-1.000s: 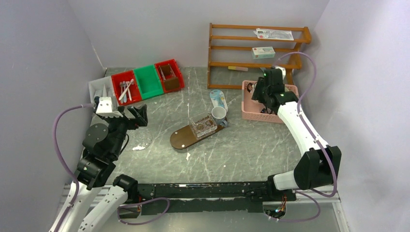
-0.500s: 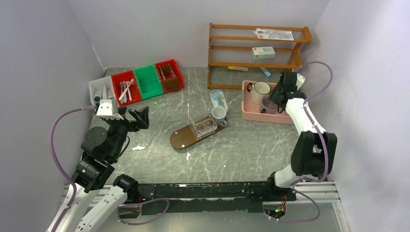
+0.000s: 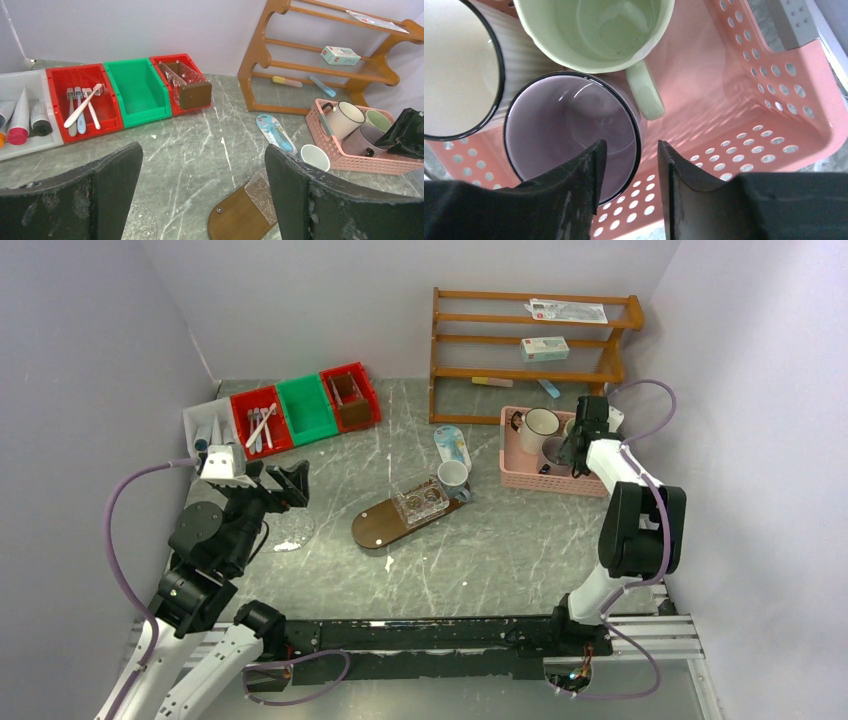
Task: Prepare toiletry sets of a toothbrush and toothpaste on the tray
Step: Pick up the cup from the storage box.
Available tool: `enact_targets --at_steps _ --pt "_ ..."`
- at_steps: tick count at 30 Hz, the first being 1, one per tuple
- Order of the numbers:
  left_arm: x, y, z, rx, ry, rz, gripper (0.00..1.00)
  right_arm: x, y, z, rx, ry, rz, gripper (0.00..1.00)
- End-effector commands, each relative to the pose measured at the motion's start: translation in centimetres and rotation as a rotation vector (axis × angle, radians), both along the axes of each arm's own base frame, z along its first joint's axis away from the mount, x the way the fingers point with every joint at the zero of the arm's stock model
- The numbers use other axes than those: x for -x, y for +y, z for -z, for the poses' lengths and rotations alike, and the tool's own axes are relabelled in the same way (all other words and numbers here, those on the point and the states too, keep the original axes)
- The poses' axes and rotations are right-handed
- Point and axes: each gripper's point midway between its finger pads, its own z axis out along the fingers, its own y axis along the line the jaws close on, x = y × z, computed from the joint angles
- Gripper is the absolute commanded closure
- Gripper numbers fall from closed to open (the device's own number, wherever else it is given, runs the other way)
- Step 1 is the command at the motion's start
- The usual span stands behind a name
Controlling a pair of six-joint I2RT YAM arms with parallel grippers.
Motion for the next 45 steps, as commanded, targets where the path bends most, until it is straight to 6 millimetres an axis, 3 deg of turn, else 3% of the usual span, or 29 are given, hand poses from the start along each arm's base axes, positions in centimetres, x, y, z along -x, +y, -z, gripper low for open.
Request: enact_targets --at_steps 1,9,21,34,45 --pt "-0.2 -0.2 0.6 -0.017 0.012 0.003 0.03 -0.3 -0.4 1.5 -0.007 0.017 0.004 0.55" --pt "-0.3 -0.3 0.7 -0.020 0.016 0.008 0.03 -0.6 -0.4 1.9 -0.003 0.040 -0.021 0.69" --pt "-0.5 -0.8 1.0 -0.024 0.027 0.024 0.03 0.0 -0.2 -1.4 0.071 0.013 -0.035 1.00" --pt "-1.1 -1.3 1.8 -0.042 0.060 0.040 0.03 0.4 3.0 -7.0 0.095 -0.073 -0.121 1.00" --pt "-2.1 -2.5 3.2 -0.075 0.134 0.073 0.04 0.4 9.5 -12.8 0.107 -0.164 -0.288 1.00"
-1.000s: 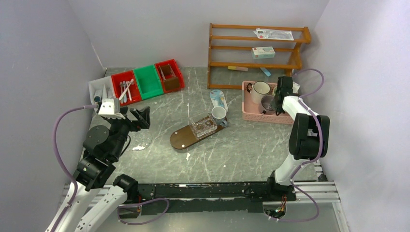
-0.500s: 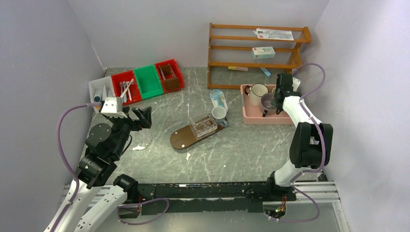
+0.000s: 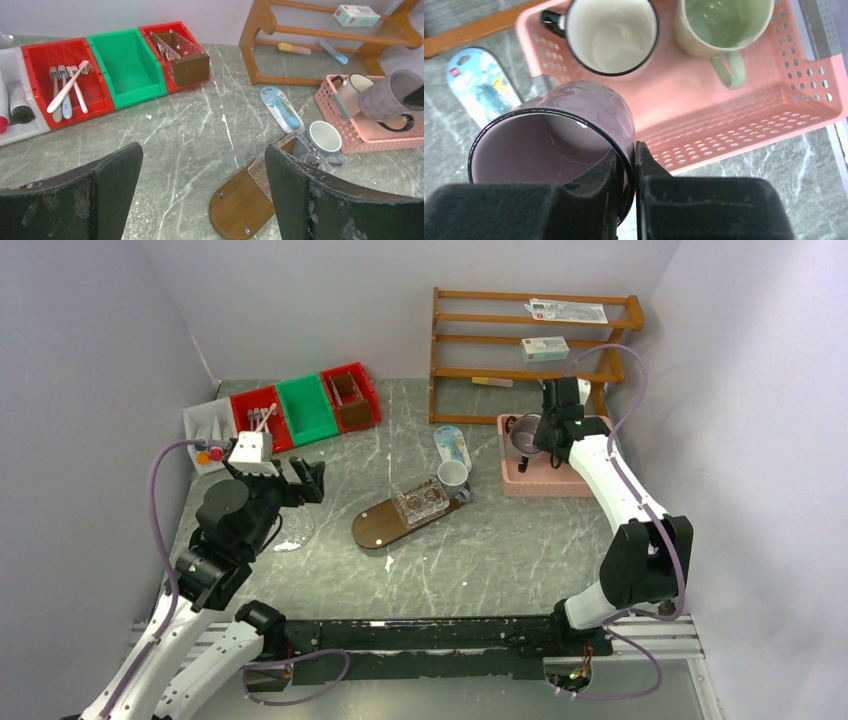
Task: Prepare toiletry sets of a toothbrush and toothpaste on the tray
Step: Pick up the cup from the storage box.
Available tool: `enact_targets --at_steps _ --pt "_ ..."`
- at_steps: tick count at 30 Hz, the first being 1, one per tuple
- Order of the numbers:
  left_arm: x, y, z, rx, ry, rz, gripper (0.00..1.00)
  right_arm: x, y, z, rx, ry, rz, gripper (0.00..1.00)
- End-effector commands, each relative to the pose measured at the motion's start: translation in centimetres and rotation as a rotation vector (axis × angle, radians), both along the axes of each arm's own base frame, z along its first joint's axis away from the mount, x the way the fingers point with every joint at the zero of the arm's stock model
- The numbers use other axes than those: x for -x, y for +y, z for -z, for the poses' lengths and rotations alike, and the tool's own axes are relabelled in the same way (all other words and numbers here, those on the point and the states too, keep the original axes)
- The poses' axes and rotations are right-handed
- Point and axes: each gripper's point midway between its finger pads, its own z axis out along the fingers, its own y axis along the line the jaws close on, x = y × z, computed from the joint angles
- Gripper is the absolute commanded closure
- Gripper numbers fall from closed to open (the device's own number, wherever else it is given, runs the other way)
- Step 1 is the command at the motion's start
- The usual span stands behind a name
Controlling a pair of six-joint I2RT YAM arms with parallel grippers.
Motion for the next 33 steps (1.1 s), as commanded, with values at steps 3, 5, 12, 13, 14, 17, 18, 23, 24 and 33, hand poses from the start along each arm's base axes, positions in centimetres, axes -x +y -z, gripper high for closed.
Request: enact_targets --at_steps 3,5,12,13,14,17,18,23,24,33 --pt "-0.6 -1.6 0.7 -0.010 0.062 0.060 0.05 -0.3 3.3 -6.7 -0.016 -0.146 -0.089 1.00" --pt "-0.7 -2.2 0.8 -0.001 0.092 0.081 0.05 0.0 5.0 -7.7 -0.017 -0.165 -0.129 1.00" --pt "-1.4 -5.3 1.5 0.048 0.216 0.184 0.09 1.0 10.2 -9.4 -0.047 -0.201 -0.248 1.00" --pt "-1.5 -5.8 1.6 0.056 0.231 0.198 0.10 1.2 10.9 -9.6 -0.053 -0.204 -0.264 1.00" --pt "-1.5 -6.3 1.5 0.066 0.244 0.219 0.11 1.3 11.8 -9.8 -0.060 -0.209 -0.282 1.00" --pt "-1.8 -7.3 0.9 0.092 0.254 0.249 0.12 1.9 14.4 -10.4 -0.083 -0.222 -0.338 1.00" --pt "-1.9 -7.7 0.7 0.104 0.258 0.267 0.11 2.1 15.4 -10.5 -0.089 -0.224 -0.358 1.00" --pt "-2.3 -10.2 -0.3 0.156 0.279 0.341 0.10 3.2 20.2 -11.7 -0.126 -0.254 -0.451 1.00" --pt "-2.4 -10.6 -0.5 0.165 0.280 0.351 0.10 3.4 21.1 -11.9 -0.129 -0.258 -0.467 1.00" --pt "-2.6 -14.2 -2.1 0.173 0.265 0.390 0.13 4.7 27.2 -11.7 -0.138 -0.245 -0.550 1.00"
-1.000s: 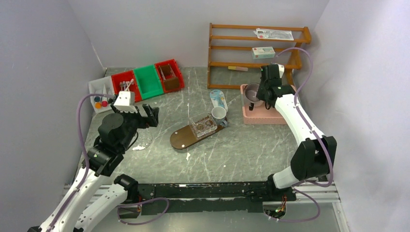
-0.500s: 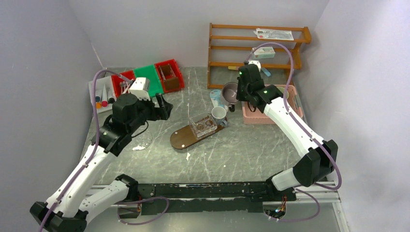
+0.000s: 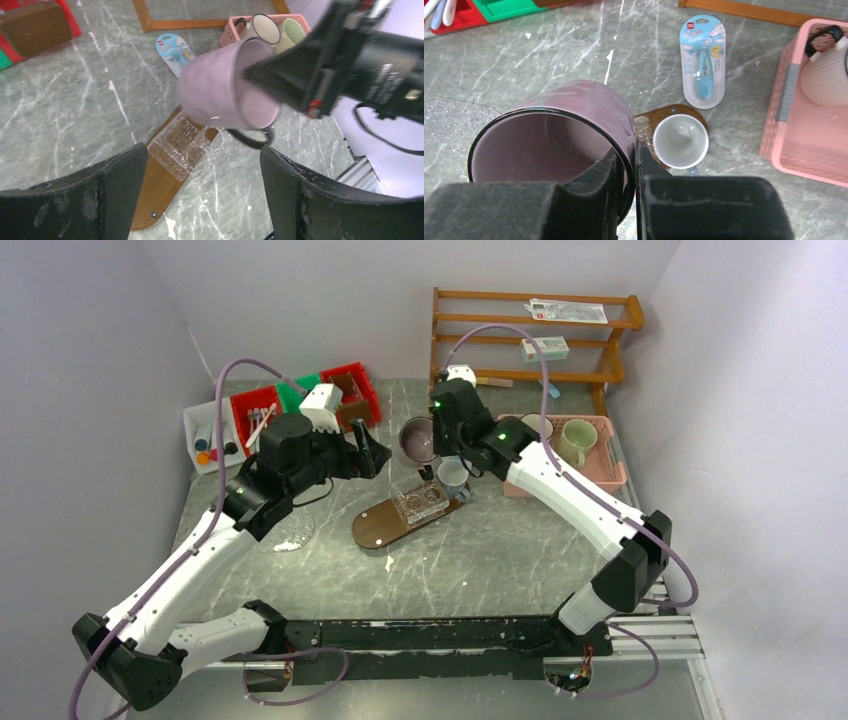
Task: Prepare toiletry sets of a toothbrush and toothpaste on the tray
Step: Pick up the cup from the storage box.
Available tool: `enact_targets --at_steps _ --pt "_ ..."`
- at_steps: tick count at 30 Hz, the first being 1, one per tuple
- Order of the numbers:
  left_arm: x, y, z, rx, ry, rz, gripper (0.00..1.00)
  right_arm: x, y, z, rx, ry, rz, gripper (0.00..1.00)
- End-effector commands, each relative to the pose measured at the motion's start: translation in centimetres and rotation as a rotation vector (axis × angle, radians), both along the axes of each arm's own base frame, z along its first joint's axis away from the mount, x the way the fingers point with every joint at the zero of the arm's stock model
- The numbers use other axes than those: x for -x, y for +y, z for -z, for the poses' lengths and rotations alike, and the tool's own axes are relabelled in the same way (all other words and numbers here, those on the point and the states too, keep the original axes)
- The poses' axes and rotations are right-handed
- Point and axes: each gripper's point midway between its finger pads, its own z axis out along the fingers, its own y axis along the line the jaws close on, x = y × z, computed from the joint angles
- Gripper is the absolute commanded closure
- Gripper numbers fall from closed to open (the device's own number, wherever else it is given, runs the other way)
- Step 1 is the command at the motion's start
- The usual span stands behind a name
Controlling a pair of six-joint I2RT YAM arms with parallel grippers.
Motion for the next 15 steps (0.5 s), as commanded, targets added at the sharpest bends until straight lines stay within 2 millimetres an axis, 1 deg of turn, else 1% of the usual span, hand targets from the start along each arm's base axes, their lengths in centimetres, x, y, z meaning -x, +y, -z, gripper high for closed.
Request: enact_targets --at_steps 1,5,9,15 --pt "0.0 -1.9 -2.3 0.035 -0.043 0.009 0.13 -0.3 2.8 -1.9 -0.054 -0.053 0.009 1.00" --pt "-0.3 -2.5 -1.4 -0.010 -0.040 -0.047 0.16 0.2 4.4 -1.6 -0.046 -0.052 0.003 1.00" --pt "-0.8 -2.3 -0.2 -0.053 -0.033 -0.128 0.21 0.8 6.1 -1.6 -0.057 -0.056 -0.016 1.00" --pt "-1.3 -1.6 0.8 -0.105 -0.047 -0.217 0.38 1.3 7.8 -0.9 -0.042 -0.049 -0.037 1.00"
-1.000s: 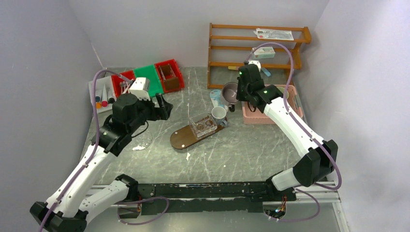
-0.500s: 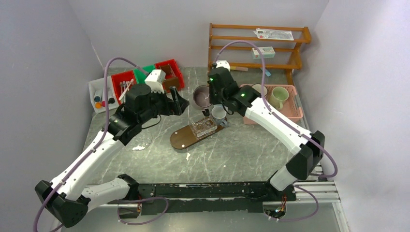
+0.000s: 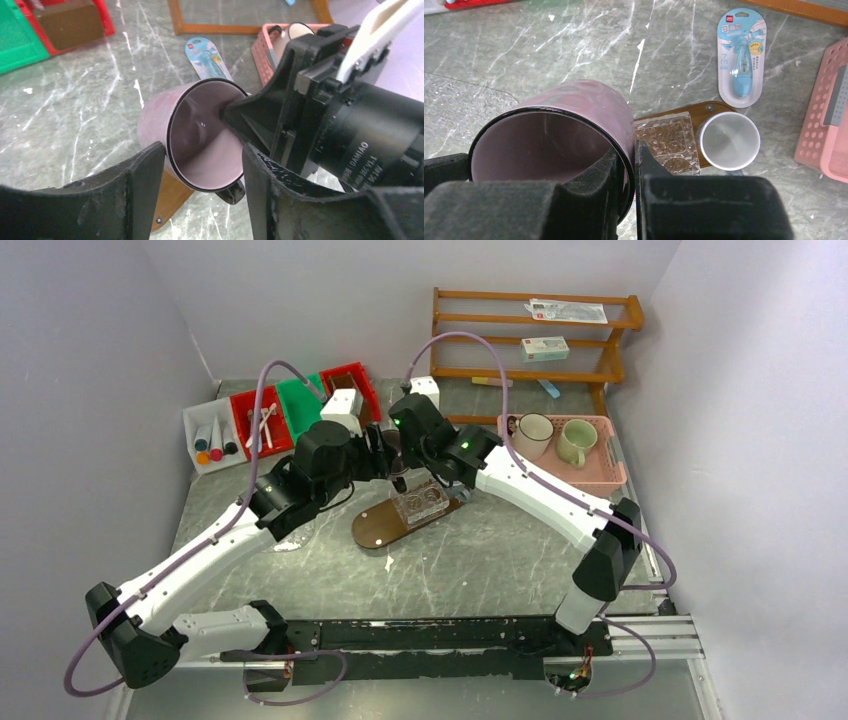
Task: Prepare toiletry sets of a toothbrush and toothpaste on the tray
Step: Pick up the cup from the storage box.
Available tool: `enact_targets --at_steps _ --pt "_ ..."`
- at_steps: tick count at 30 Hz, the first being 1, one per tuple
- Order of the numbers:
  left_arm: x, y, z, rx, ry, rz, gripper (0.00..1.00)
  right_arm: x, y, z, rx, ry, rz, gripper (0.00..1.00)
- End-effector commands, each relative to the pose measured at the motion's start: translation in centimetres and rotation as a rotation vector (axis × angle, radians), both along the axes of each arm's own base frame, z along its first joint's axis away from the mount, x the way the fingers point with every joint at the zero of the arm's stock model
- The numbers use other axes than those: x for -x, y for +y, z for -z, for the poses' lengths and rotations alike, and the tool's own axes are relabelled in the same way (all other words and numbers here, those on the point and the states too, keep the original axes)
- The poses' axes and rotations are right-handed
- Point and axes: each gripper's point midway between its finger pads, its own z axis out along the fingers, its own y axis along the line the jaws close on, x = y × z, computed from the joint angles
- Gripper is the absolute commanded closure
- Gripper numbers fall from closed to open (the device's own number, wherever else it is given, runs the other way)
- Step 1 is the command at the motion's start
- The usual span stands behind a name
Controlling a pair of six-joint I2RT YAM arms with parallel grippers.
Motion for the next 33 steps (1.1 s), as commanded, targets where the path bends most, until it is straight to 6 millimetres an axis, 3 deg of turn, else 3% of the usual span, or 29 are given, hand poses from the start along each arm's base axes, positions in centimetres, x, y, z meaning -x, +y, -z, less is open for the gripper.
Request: enact_targets --at_steps 1,5,19,25,33 --pt "-0.9 1.1 0.0 -0.039 -0.033 -0.115 0.40 -0.6 1.7 -2.5 -0.080 -0.061 0.029 1.00" --pt "-0.9 2.0 0.8 -0.098 -0.030 -0.163 0.48 -0.5 2.3 -2.3 -0.077 -0.061 0.020 1.00" --pt "-0.8 4.9 3.1 -0.196 -0.017 -0.286 0.51 -0.4 3.2 -1.7 -0.061 -0.062 0.018 1.00" --pt "-0.7 4.9 4.3 -0.206 0.003 -0.285 0.53 -0.4 3.5 -2.0 -0.084 -0.067 0.009 1.00" --pt "-1.2 4.7 5.6 -0.229 0.012 -0.297 0.63 0.1 4.6 -1.4 -0.110 -0.056 -0.021 1.00"
